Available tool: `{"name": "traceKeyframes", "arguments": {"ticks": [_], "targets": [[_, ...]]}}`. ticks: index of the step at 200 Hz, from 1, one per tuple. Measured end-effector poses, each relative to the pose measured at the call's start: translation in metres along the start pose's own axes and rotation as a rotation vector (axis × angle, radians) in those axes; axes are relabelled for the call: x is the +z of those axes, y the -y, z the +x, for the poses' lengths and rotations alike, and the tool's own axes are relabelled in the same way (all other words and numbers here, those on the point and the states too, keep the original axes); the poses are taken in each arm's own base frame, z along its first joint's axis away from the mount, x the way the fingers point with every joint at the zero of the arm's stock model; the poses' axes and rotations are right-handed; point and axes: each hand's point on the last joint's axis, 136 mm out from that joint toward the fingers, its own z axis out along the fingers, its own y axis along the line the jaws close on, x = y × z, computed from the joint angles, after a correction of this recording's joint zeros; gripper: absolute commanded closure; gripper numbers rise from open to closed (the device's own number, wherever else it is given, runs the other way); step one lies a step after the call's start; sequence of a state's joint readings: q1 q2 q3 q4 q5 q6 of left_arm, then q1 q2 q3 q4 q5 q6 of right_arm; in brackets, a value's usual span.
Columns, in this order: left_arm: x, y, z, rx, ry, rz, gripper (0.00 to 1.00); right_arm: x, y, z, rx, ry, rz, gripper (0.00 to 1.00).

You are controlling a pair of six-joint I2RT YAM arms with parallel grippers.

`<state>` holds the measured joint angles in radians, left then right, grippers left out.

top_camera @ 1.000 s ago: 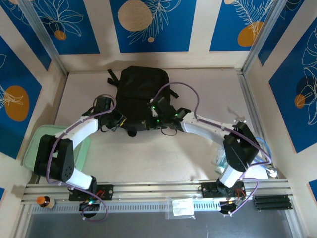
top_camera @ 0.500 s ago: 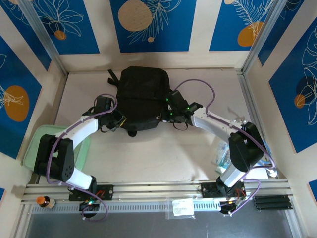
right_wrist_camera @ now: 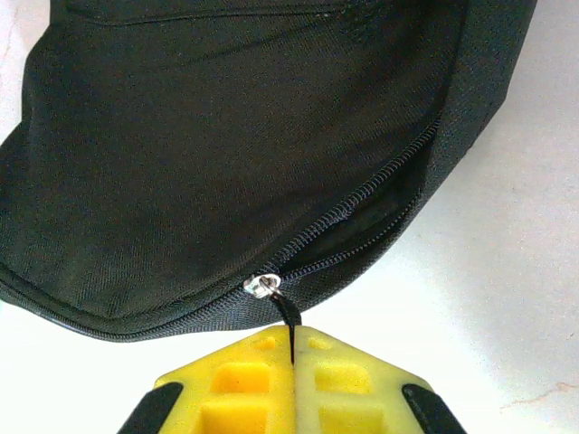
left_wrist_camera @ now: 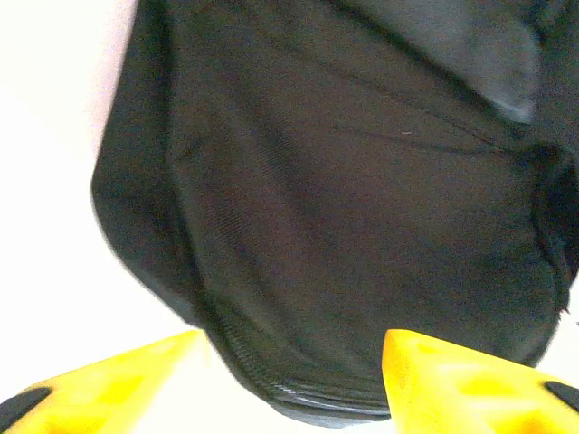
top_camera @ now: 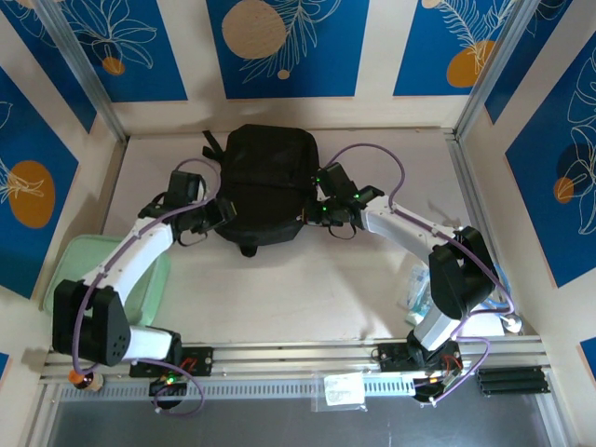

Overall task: Pack the student bag
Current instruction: Zip the student bag at the center of the table.

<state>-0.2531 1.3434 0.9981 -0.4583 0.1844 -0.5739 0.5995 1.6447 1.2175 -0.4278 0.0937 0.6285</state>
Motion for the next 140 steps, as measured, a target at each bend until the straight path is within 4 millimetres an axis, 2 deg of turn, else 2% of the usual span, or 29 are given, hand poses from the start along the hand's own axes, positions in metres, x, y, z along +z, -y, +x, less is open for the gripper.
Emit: {"name": "traceKeyframes", "arguments": {"ticks": [19, 38, 65, 86, 116, 140], "targets": [[-0.005, 0.028, -0.001, 0.148, 0.005, 0.065, 0.42, 0.0, -0.001, 0.0, 0.005, -0.007, -0.014, 1.0], [-0.004, 0.06, 0.009, 0.317, -0.014, 0.13, 0.42, -0.001, 0.0, -0.001, 0.012, -0.013, -0.026, 1.0], [0.012, 0.099, 0.021, 0.527, -0.048, 0.193, 0.42, -0.001, 0.0, -0.002, 0.026, -0.017, -0.046, 1.0], [0.033, 0.11, 0.032, 0.622, -0.095, 0.221, 0.43, -0.002, 0.002, -0.001, 0.037, -0.022, -0.059, 1.0], [0.061, 0.114, 0.049, 0.702, -0.176, 0.263, 0.43, -0.006, 0.005, 0.0, 0.055, -0.026, -0.074, 1.0], [0.076, 0.119, 0.052, 0.743, -0.21, 0.29, 0.44, -0.007, 0.004, -0.002, 0.062, -0.027, -0.088, 1.0]]}}
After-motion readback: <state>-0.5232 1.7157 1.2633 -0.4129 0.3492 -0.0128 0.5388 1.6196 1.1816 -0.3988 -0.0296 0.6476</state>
